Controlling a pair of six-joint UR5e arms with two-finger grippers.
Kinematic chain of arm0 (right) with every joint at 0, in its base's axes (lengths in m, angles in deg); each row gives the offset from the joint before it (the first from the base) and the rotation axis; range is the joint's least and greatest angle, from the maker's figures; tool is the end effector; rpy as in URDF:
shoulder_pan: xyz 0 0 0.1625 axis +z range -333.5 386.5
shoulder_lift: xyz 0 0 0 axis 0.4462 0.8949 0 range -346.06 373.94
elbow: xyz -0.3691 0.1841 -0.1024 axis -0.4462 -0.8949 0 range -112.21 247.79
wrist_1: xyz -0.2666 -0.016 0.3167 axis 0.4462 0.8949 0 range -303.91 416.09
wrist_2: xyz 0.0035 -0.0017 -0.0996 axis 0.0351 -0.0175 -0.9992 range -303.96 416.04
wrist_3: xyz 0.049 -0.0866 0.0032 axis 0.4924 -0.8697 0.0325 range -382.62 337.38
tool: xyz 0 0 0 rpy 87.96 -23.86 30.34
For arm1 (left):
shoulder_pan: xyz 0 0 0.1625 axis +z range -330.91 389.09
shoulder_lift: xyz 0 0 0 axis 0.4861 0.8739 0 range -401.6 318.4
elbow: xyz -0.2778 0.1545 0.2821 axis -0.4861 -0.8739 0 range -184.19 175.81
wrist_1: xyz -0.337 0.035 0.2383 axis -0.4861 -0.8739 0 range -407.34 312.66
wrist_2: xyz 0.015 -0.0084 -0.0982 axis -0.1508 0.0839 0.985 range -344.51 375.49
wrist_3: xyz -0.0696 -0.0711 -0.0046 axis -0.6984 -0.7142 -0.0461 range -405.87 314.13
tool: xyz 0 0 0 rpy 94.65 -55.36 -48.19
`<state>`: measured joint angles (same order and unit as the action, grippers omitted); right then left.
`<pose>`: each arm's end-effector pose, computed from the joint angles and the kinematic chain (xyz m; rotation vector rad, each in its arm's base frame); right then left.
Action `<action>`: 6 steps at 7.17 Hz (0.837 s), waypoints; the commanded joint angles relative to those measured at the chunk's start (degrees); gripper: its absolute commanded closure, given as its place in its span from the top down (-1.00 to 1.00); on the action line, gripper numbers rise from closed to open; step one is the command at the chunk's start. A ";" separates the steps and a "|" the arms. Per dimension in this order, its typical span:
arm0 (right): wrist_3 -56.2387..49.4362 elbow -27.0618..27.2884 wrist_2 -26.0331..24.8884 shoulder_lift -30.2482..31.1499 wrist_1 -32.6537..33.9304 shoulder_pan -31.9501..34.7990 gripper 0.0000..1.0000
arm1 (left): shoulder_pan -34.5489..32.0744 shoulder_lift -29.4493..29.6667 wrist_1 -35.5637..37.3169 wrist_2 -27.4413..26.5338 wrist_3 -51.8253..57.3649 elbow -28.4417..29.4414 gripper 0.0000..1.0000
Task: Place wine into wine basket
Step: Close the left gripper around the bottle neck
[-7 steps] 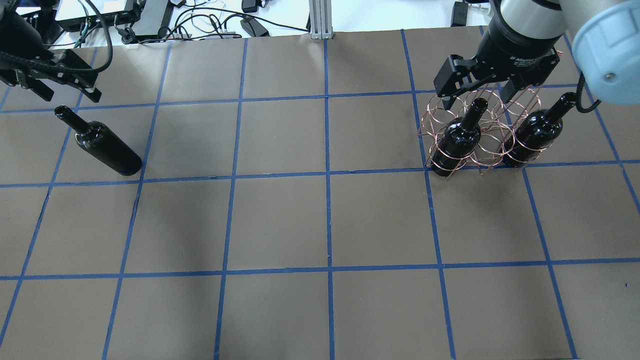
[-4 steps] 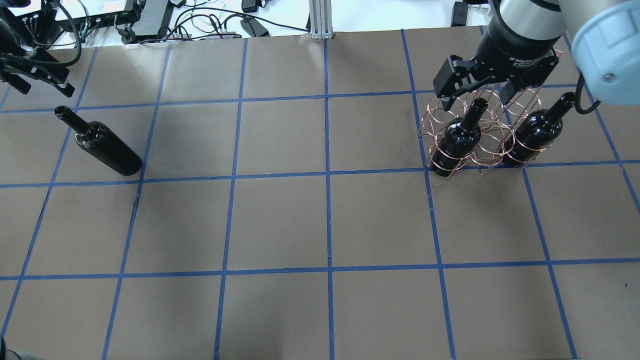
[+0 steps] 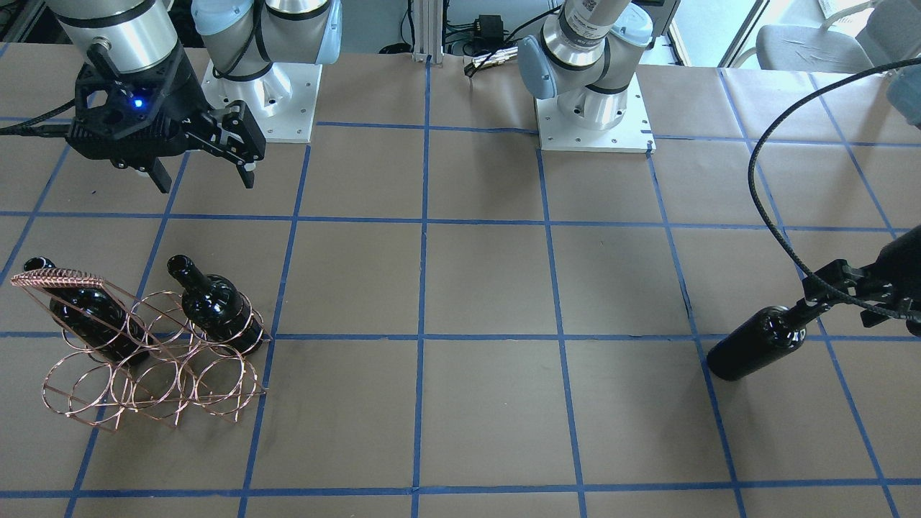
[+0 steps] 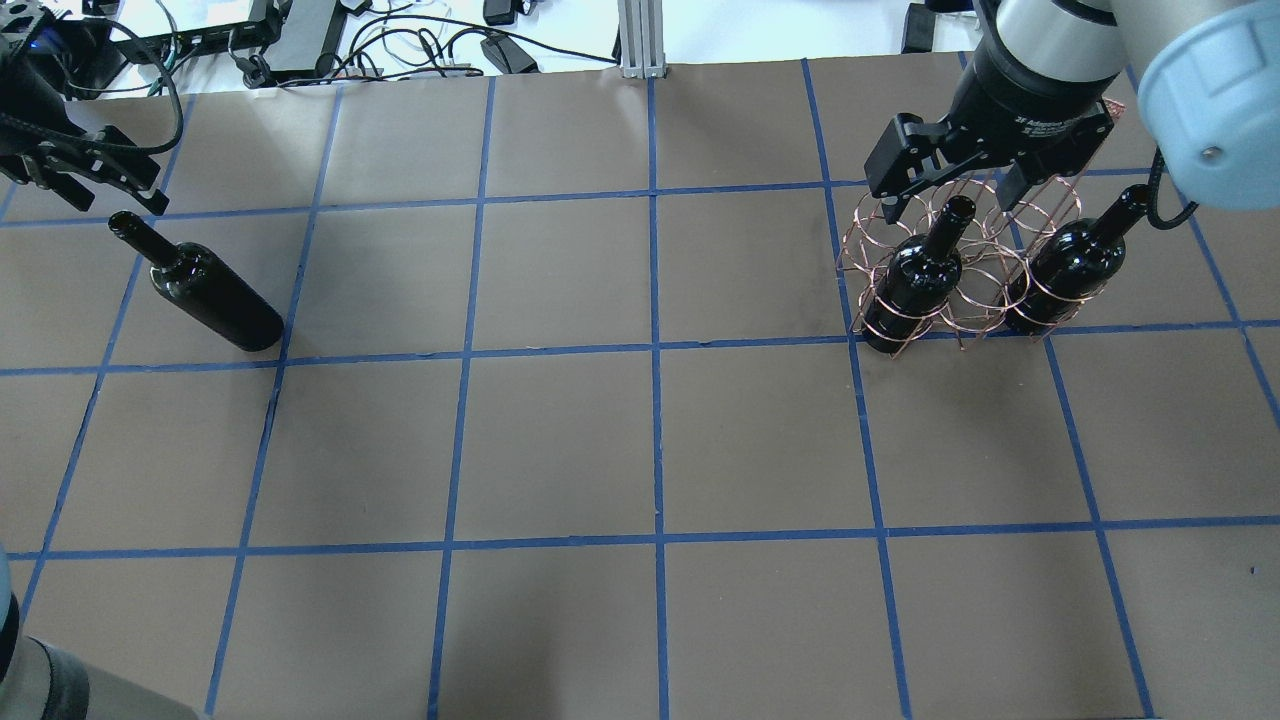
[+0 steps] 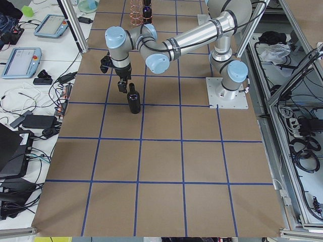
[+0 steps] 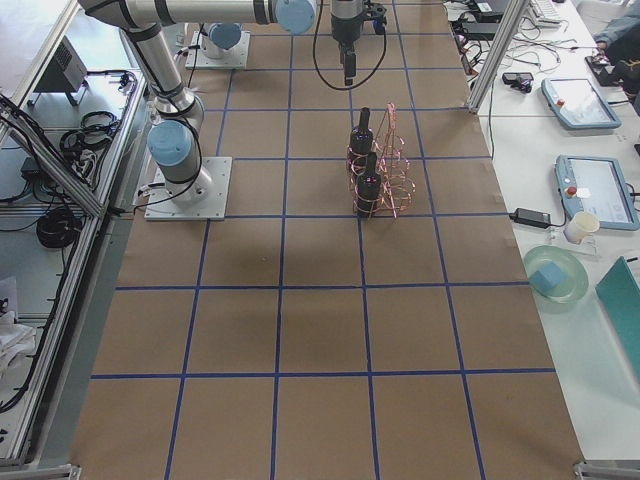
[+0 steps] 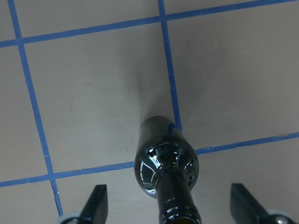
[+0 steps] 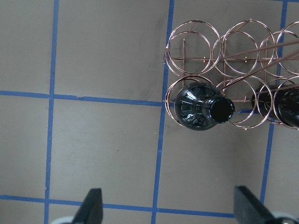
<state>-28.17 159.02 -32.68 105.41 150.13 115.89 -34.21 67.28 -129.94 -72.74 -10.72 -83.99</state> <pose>0.1302 -0.4896 0.4971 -0.1359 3.1181 -0.1181 0.1580 -0.6175 0.4037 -0.2279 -3.0954 -0.0051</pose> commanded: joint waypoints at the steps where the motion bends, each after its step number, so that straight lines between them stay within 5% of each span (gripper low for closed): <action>1: -0.52 0.00 -0.40 0.03 -0.08 0.00 1.00 | 0.01 1.16 0.06 0.08 -0.17 -0.18 0.76; 6: -0.70 0.18 0.03 -0.06 -0.17 0.00 1.00 | 0.01 1.69 -0.29 -0.09 -0.43 -1.32 0.50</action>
<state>-28.86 159.15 -32.74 105.36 150.03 115.88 -34.20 68.94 -130.02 -72.80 -11.14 -85.17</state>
